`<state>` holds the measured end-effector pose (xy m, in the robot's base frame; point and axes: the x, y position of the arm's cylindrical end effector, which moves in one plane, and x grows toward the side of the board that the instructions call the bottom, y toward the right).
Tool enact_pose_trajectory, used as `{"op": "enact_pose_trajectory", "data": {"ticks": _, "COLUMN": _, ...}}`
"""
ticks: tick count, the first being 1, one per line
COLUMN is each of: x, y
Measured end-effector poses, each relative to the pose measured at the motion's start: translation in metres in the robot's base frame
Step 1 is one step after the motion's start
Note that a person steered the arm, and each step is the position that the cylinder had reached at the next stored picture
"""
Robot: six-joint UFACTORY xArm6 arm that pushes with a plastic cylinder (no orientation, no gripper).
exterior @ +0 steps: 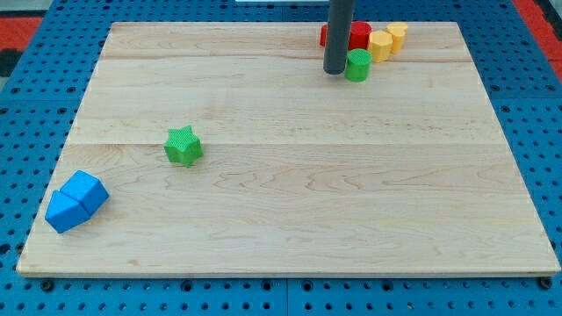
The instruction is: Move the green star to the center of the board
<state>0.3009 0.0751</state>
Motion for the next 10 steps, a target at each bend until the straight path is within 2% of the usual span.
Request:
{"op": "enact_pose_trajectory", "data": {"ticks": 1, "x": 0.042, "y": 0.024}}
{"op": "enact_pose_trajectory", "data": {"ticks": 2, "x": 0.125, "y": 0.007}}
{"op": "enact_pose_trajectory", "data": {"ticks": 3, "x": 0.194, "y": -0.060}}
{"op": "enact_pose_trajectory", "data": {"ticks": 4, "x": 0.196, "y": -0.177}}
{"op": "enact_pose_trajectory", "data": {"ticks": 5, "x": 0.173, "y": -0.252}}
{"op": "enact_pose_trajectory", "data": {"ticks": 6, "x": 0.129, "y": -0.231}}
{"op": "enact_pose_trajectory", "data": {"ticks": 7, "x": 0.148, "y": -0.215}}
{"op": "enact_pose_trajectory", "data": {"ticks": 8, "x": 0.161, "y": -0.238}}
{"op": "enact_pose_trajectory", "data": {"ticks": 9, "x": 0.163, "y": -0.225}}
{"op": "enact_pose_trajectory", "data": {"ticks": 10, "x": 0.152, "y": -0.172}}
